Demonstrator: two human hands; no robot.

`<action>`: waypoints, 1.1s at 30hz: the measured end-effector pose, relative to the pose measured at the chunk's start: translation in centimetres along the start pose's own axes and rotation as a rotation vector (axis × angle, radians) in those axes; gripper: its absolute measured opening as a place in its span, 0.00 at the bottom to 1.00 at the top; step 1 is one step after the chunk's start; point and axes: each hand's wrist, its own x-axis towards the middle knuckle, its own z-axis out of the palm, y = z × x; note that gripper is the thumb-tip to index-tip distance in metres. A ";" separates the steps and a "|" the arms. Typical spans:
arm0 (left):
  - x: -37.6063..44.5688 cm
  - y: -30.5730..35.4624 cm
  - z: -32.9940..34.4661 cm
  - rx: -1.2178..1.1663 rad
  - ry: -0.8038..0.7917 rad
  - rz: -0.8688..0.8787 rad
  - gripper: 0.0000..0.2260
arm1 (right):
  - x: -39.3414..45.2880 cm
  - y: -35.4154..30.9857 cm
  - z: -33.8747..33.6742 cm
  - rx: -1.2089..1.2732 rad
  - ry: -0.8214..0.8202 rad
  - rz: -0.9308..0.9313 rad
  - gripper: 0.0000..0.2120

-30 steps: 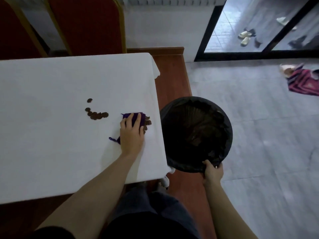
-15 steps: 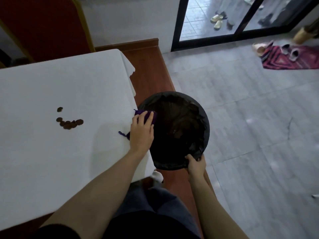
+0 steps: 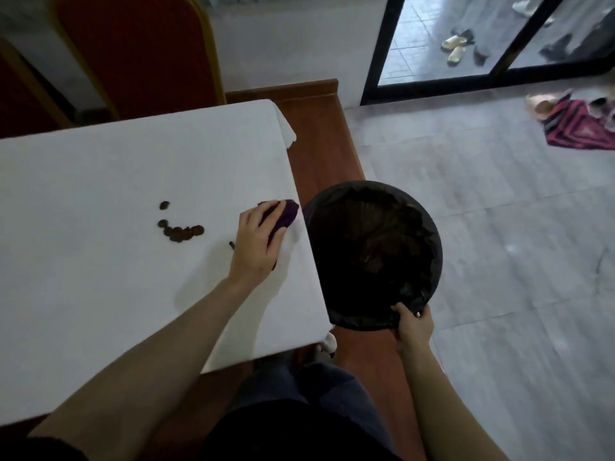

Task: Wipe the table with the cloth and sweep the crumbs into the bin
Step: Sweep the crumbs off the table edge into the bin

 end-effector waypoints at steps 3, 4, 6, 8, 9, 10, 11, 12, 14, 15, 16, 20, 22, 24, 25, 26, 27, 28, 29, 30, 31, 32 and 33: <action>0.6 -5.2 -4.5 0.068 0.073 -0.049 0.19 | -0.4 -0.6 0.6 0.006 -0.010 0.011 0.18; 0.8 -6.9 -6.0 0.102 0.099 -0.067 0.19 | -0.5 -0.7 0.7 0.006 -0.006 0.010 0.18; 1.7 -10.2 -8.7 0.163 0.141 -0.112 0.19 | -0.7 -1.0 1.2 0.021 -0.005 0.010 0.17; 2.6 -13.2 -11.0 0.216 0.164 -0.154 0.19 | -0.9 -1.2 1.7 0.028 -0.007 0.014 0.16; 3.0 -14.8 -11.9 0.248 0.169 -0.165 0.19 | -1.2 -1.3 2.0 0.037 -0.009 0.019 0.15; 3.4 -16.2 -12.7 0.283 0.164 -0.172 0.19 | -1.5 -1.5 2.3 0.048 -0.012 0.024 0.15; 3.7 -17.7 -13.3 0.317 0.146 -0.182 0.19 | -1.8 -1.6 2.6 0.064 -0.012 0.029 0.15; 3.8 -19.0 -13.7 0.343 0.122 -0.197 0.20 | -2.2 -1.8 3.0 0.081 -0.010 0.034 0.16; 3.8 -21.5 -14.1 0.375 0.056 -0.223 0.20 | -2.8 -1.9 3.5 0.093 0.007 0.037 0.17; 3.6 -22.4 -14.1 0.384 0.012 -0.223 0.21 | -2.9 -1.9 3.7 0.096 0.012 0.041 0.17; 3.2 -23.0 -13.9 0.396 -0.033 -0.214 0.22 | -3.0 -1.8 4.0 0.094 0.015 0.047 0.18; 2.1 -23.5 -12.3 0.380 -0.035 -0.244 0.21 | -3.7 -1.5 4.7 0.077 0.026 0.059 0.20; 1.8 -23.1 -11.8 0.368 0.004 -0.250 0.19 | -4.3 -1.5 5.1 0.088 0.034 0.063 0.19; 1.4 -22.8 -11.2 0.376 0.021 -0.226 0.19 | -4.7 -1.4 5.4 0.101 0.039 0.063 0.18; 1.2 -22.5 -10.8 0.379 0.029 -0.217 0.19 | -4.8 -1.3 5.4 0.106 0.039 0.064 0.18; 0.9 -22.0 -10.3 0.379 0.035 -0.214 0.19 | -4.8 -1.2 5.5 0.112 0.036 0.065 0.18; 0.6 -21.2 -9.7 0.379 0.041 -0.216 0.19 | -4.9 -1.1 5.5 0.122 0.031 0.066 0.18; 0.3 -20.3 -9.1 0.376 0.045 -0.222 0.19 | -4.9 -1.0 5.5 0.131 0.030 0.069 0.19; 0.1 -19.3 -8.6 0.367 0.050 -0.232 0.19 | -5.0 -0.9 5.6 0.137 0.031 0.072 0.20; -0.1 -18.4 -8.1 0.350 0.055 -0.245 0.19 | -5.1 -0.9 5.6 0.145 0.030 0.072 0.21; -0.3 -17.4 -7.6 0.327 0.059 -0.261 0.19 | -5.2 -0.9 5.6 0.156 0.028 0.072 0.21; -0.5 -16.4 -7.1 0.302 0.060 -0.279 0.19 | -5.2 -0.9 5.6 0.166 0.025 0.072 0.20; -0.8 -15.4 -6.5 0.281 0.055 -0.297 0.19 | -5.2 -0.9 5.6 0.174 0.023 0.071 0.20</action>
